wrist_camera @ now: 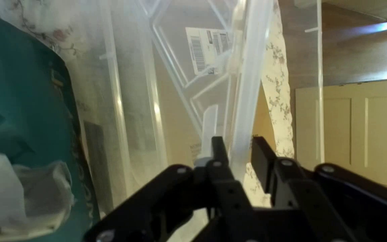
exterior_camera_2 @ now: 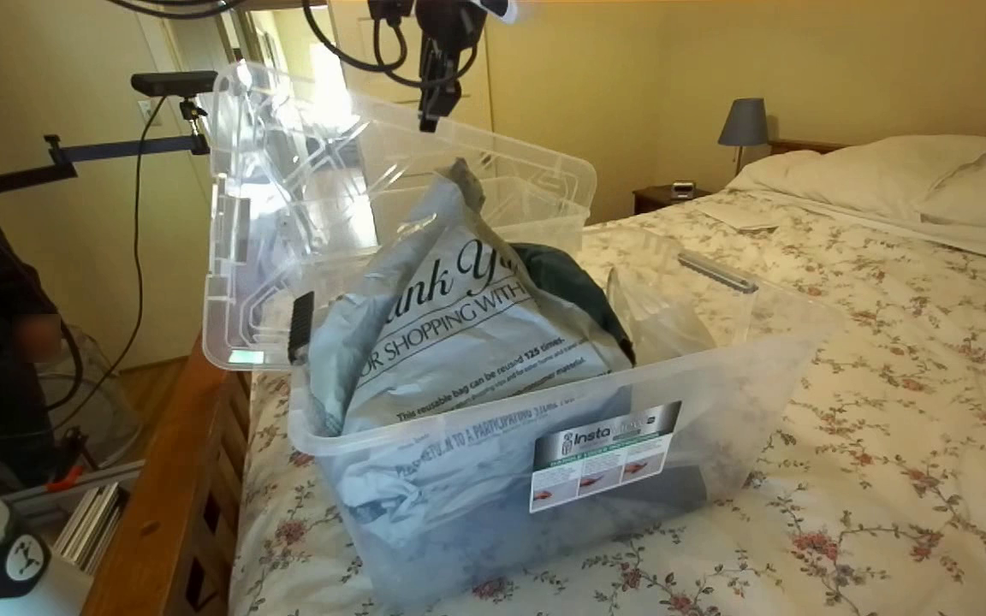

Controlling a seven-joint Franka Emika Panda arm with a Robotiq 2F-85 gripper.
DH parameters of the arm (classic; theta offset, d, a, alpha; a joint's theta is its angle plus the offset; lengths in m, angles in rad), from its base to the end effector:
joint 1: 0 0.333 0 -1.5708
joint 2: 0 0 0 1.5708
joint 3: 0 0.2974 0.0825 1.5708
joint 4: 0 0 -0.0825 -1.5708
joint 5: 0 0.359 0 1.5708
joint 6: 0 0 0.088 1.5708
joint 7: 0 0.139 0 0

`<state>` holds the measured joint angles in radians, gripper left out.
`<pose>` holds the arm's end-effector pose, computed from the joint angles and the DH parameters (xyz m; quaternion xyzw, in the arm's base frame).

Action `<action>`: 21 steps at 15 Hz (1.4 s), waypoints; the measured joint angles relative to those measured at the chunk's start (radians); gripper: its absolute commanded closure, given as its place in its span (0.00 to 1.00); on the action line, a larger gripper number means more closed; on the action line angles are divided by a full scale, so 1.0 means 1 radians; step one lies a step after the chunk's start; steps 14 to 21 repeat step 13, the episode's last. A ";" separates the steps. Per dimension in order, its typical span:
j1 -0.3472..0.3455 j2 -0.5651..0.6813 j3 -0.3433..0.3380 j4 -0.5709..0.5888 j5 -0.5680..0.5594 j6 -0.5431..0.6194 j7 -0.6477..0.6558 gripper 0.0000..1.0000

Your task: Take the lid off the basket

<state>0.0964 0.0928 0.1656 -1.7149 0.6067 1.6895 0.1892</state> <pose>0.5172 0.2111 0.4929 -0.9517 0.0179 0.1220 0.2812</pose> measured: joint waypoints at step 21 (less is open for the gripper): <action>0.085 -0.170 0.045 -0.003 -0.351 0.220 0.021 0.00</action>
